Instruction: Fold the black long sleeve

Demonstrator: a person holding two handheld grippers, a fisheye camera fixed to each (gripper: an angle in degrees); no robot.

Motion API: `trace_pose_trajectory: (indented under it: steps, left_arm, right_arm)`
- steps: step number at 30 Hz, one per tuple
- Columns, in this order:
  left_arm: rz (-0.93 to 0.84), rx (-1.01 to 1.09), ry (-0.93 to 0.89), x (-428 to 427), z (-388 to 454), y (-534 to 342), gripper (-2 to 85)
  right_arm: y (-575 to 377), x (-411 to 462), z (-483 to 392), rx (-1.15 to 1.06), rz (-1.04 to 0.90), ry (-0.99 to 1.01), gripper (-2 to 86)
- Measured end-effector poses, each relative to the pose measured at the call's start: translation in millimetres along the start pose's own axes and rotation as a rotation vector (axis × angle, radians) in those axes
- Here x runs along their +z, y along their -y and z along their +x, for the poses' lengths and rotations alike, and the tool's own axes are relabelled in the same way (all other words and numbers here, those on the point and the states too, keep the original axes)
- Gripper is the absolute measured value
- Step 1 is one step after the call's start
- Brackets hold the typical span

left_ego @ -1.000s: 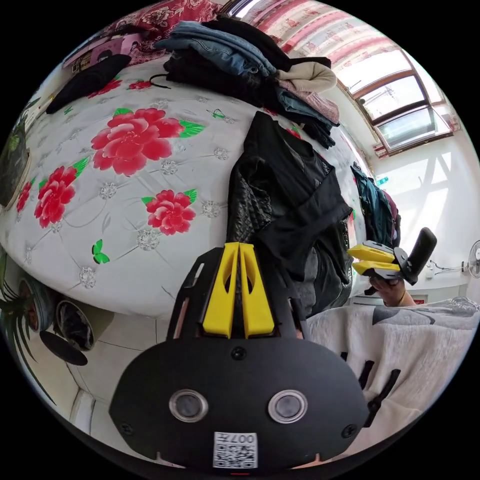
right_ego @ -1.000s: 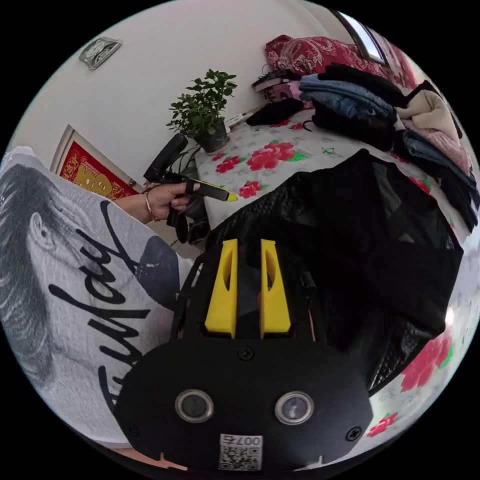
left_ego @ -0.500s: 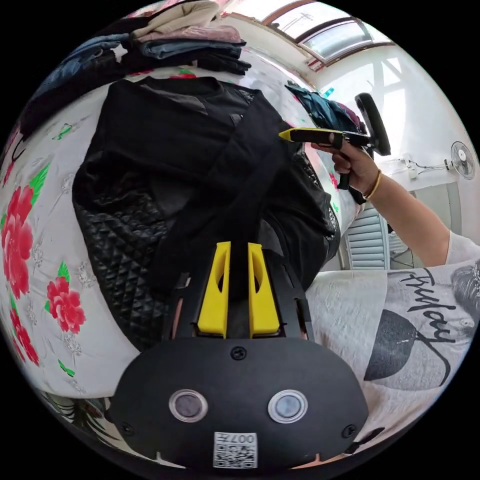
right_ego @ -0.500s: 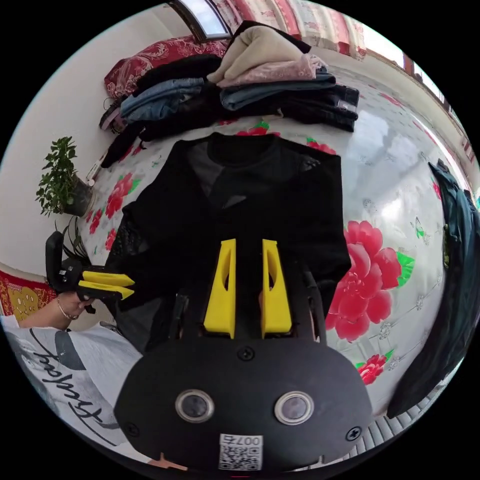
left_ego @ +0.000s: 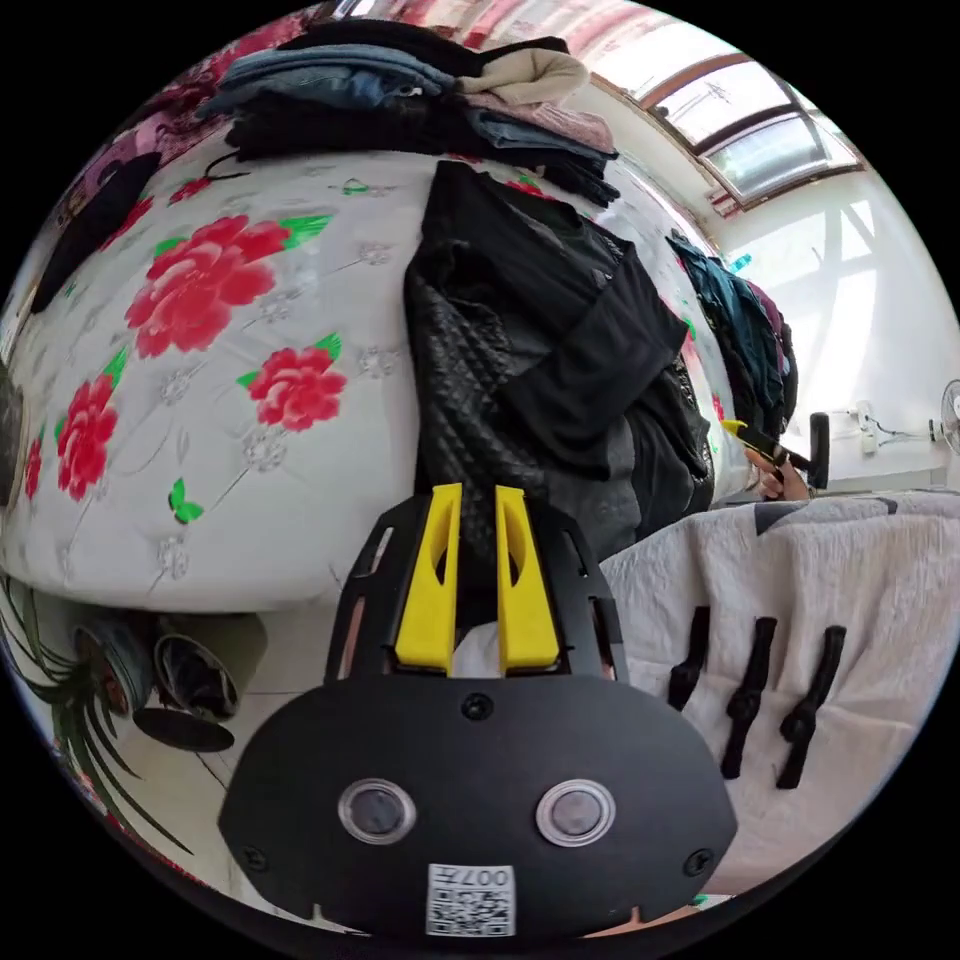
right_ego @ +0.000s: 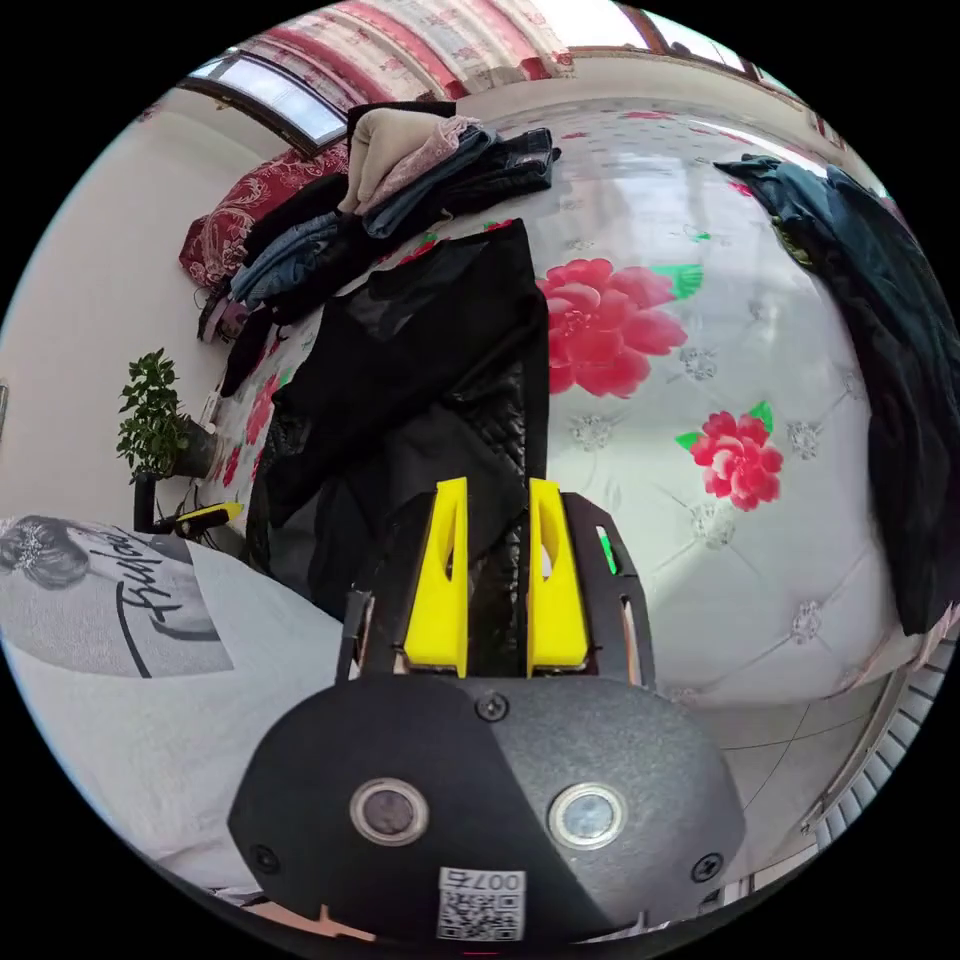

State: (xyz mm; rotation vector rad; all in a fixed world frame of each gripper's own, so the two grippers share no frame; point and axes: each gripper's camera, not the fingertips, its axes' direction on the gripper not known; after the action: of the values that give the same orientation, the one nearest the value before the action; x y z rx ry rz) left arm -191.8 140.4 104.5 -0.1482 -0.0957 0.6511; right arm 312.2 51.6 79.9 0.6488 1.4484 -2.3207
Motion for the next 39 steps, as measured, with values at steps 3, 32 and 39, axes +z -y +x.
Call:
trace_pose_trajectory:
  steps: [3, 32, 39]
  left_arm:
    - [-0.061, -0.113, 0.033, -6, -28, -36, 8.6]
    - [0.371, -0.221, -0.686, -99, -104, 205, 3.0]
    - [0.456, -0.386, -0.486, -77, -94, 227, 7.2]
  right_arm:
    - [-46, -10, 33, 0.063, -0.091, -0.034, 7.3]
    - [166, -135, 217, 0.1, 0.285, 0.587, 2.3]
    - [203, -89, 258, 0.305, 0.299, 0.464, 7.7]
